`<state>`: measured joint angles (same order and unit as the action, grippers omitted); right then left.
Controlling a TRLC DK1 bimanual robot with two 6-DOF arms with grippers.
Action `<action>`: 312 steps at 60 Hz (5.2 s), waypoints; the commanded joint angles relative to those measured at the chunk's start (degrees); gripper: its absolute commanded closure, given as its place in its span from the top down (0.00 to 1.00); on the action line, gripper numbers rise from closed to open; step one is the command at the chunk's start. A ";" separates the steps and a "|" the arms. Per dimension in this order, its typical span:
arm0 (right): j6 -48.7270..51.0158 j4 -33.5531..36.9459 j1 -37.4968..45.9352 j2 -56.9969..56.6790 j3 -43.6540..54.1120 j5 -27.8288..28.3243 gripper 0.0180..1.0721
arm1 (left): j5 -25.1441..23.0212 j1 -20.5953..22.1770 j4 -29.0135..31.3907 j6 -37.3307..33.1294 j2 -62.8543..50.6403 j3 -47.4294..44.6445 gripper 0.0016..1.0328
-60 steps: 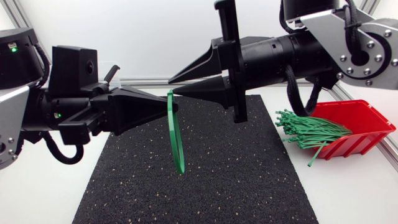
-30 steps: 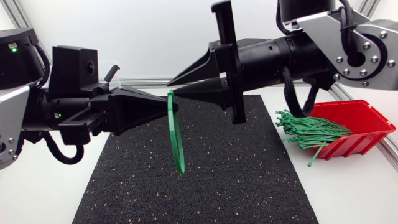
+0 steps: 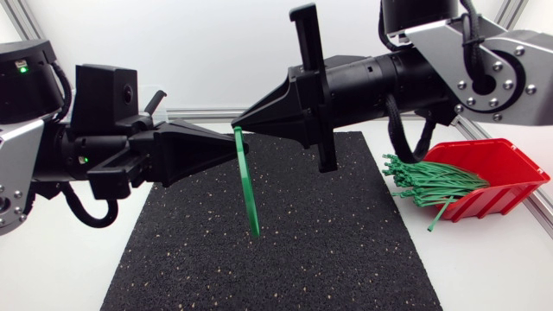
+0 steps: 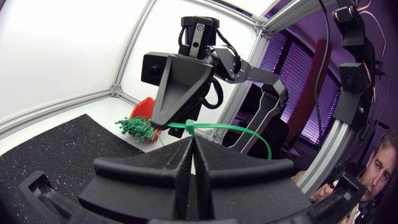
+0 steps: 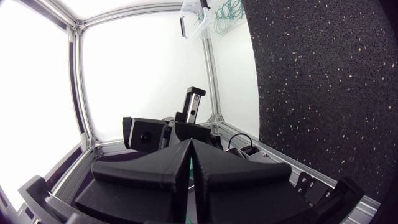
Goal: Take a green cable tie from the red box, thread the tail through the head to close it, then place it in the transparent bin on the left.
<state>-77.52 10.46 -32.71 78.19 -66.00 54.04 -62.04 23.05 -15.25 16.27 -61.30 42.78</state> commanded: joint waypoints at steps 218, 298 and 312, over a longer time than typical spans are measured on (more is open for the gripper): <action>58.79 22.32 2.21 -25.55 15.99 -78.30 0.95 | 69.51 -32.80 60.60 -24.71 -57.00 76.13 0.97; 74.32 -2.59 24.10 -59.72 47.52 -65.90 0.95 | 65.82 -27.53 17.62 -26.91 5.84 -4.73 0.97; 75.46 -5.40 27.17 -66.32 54.12 -61.67 0.95 | 65.73 -27.53 12.08 -26.03 11.64 -12.64 0.97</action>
<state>-3.29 6.48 -6.61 13.93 -14.68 -8.64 3.90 -4.73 -1.41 -10.31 -51.94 33.65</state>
